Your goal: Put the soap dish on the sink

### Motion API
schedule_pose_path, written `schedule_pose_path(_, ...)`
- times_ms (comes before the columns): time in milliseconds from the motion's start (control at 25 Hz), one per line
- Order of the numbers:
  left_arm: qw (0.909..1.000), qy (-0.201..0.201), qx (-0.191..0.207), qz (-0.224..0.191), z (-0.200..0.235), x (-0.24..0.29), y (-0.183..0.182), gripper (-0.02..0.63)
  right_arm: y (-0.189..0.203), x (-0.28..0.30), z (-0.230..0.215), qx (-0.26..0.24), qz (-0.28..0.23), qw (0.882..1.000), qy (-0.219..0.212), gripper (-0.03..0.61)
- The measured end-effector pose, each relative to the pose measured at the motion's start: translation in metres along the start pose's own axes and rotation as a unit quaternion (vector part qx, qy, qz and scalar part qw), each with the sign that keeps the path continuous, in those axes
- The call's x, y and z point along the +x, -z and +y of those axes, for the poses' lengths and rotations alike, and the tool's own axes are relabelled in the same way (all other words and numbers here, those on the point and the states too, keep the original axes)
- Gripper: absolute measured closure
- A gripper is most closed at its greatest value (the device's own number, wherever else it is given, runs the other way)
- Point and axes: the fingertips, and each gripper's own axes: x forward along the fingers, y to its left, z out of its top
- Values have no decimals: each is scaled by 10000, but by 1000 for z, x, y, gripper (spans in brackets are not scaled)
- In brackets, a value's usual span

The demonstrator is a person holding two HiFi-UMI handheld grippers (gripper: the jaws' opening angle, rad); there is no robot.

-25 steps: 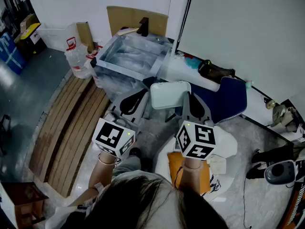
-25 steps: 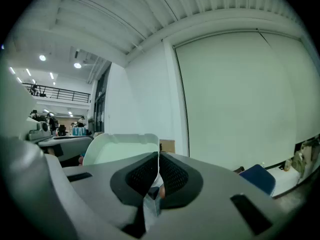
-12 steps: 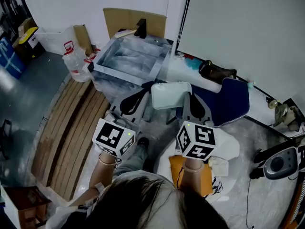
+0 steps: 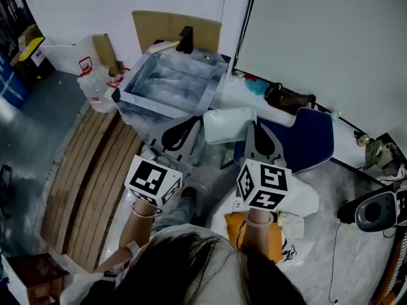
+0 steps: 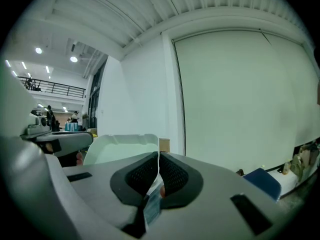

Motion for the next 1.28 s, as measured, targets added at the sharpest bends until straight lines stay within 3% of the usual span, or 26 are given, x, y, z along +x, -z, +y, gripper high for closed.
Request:
schedule_pose_path(680,9999,113,-106,-41,79,39,6,606,-8,90,15,-134,221,9996,107,549)
schedule_pose_path(1280,9987,398,-310,-83,119,63,12,606,-7,133,28,-208,434,9985,244,549)
